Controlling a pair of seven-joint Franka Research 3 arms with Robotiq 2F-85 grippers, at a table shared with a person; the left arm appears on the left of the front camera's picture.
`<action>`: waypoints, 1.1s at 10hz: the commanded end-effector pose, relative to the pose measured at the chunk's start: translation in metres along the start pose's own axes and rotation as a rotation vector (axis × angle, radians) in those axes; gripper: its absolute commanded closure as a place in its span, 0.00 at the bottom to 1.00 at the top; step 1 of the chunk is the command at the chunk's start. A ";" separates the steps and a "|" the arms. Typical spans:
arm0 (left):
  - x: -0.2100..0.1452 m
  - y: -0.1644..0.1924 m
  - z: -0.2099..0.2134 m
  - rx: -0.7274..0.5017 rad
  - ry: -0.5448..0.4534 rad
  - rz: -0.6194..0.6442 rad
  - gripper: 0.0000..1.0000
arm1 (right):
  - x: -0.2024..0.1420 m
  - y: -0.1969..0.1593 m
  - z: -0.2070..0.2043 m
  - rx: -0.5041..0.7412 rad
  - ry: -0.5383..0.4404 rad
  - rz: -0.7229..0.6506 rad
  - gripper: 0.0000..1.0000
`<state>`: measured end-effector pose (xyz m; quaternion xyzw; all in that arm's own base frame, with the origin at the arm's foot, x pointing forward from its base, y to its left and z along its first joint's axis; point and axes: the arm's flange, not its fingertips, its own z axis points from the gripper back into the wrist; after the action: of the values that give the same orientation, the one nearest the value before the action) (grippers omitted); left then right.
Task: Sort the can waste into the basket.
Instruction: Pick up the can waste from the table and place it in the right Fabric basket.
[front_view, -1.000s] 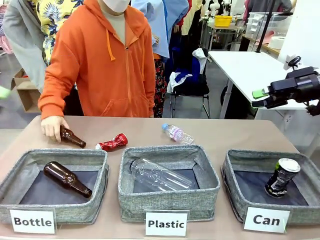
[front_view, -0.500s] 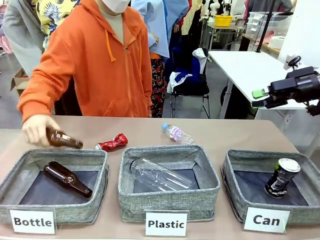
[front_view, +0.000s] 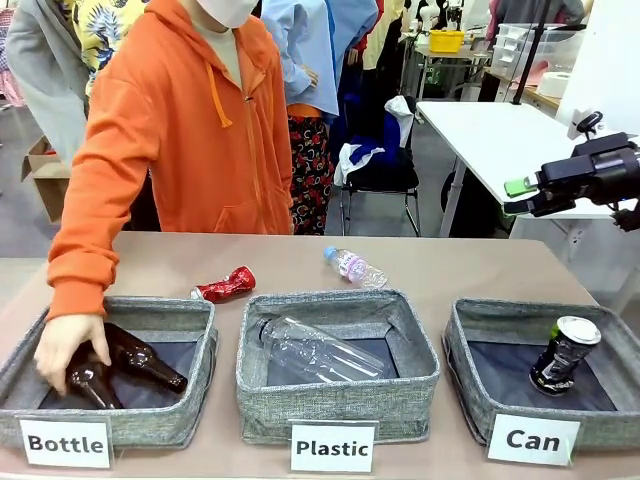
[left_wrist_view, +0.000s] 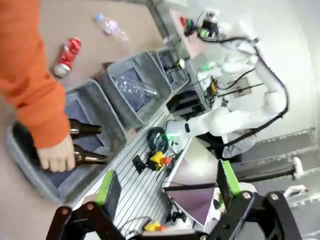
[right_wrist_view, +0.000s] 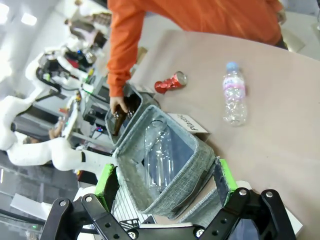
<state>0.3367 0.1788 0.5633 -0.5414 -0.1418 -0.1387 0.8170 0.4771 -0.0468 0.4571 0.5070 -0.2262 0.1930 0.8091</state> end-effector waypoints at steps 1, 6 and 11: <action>-0.036 -0.001 0.085 -0.058 -0.122 -0.011 0.00 | 0.000 0.001 0.001 0.003 0.006 0.020 0.00; -0.114 0.014 0.139 -0.098 -0.349 -0.009 0.00 | 0.000 0.001 0.001 0.003 0.006 0.020 0.00; -0.006 -0.066 -0.017 0.288 -0.039 -0.215 0.00 | 0.000 0.001 0.001 0.003 0.006 0.020 0.00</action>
<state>0.2923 0.1867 0.6169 -0.4561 -0.2485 -0.1549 0.8403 0.4772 -0.0463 0.4572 0.5071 -0.2259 0.1935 0.8089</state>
